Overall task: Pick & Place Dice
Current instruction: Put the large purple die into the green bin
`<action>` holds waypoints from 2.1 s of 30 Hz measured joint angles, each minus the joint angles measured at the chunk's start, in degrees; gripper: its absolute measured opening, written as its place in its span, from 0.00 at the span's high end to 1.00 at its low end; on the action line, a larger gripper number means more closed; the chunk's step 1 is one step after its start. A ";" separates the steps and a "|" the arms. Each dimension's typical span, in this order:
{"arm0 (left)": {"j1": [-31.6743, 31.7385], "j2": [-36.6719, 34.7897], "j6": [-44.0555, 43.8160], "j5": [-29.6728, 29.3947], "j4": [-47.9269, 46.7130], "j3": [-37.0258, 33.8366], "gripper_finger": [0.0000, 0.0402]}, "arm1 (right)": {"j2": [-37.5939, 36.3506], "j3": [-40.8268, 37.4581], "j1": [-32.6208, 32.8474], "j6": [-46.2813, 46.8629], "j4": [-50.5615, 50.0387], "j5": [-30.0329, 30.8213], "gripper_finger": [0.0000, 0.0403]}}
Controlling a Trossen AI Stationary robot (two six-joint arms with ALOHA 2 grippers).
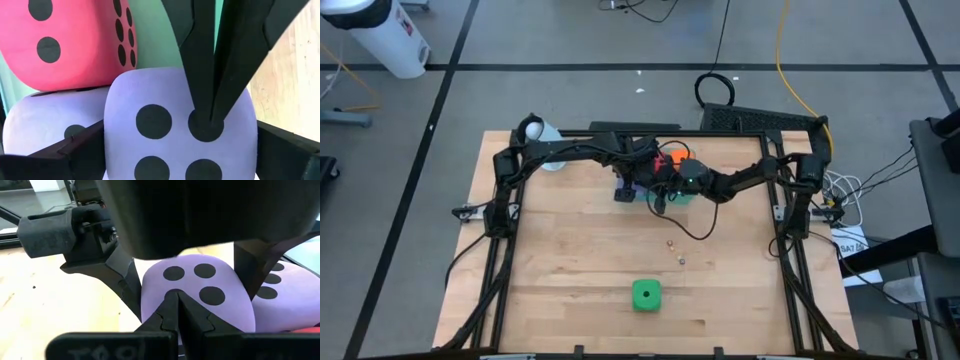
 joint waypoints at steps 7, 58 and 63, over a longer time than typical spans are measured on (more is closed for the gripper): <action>-0.07 -0.21 2.32 0.82 -2.17 0.21 0.01 | 0.08 0.00 -0.22 -0.87 -2.45 -0.24 1.00; 0.98 -4.04 12.61 10.20 10.00 -6.47 0.01 | -9.66 0.91 -0.83 -8.89 -10.30 -3.49 1.00; 1.51 -4.04 12.55 12.28 10.42 -6.47 0.01 | -9.71 2.26 -0.83 -10.01 -13.42 -5.80 1.00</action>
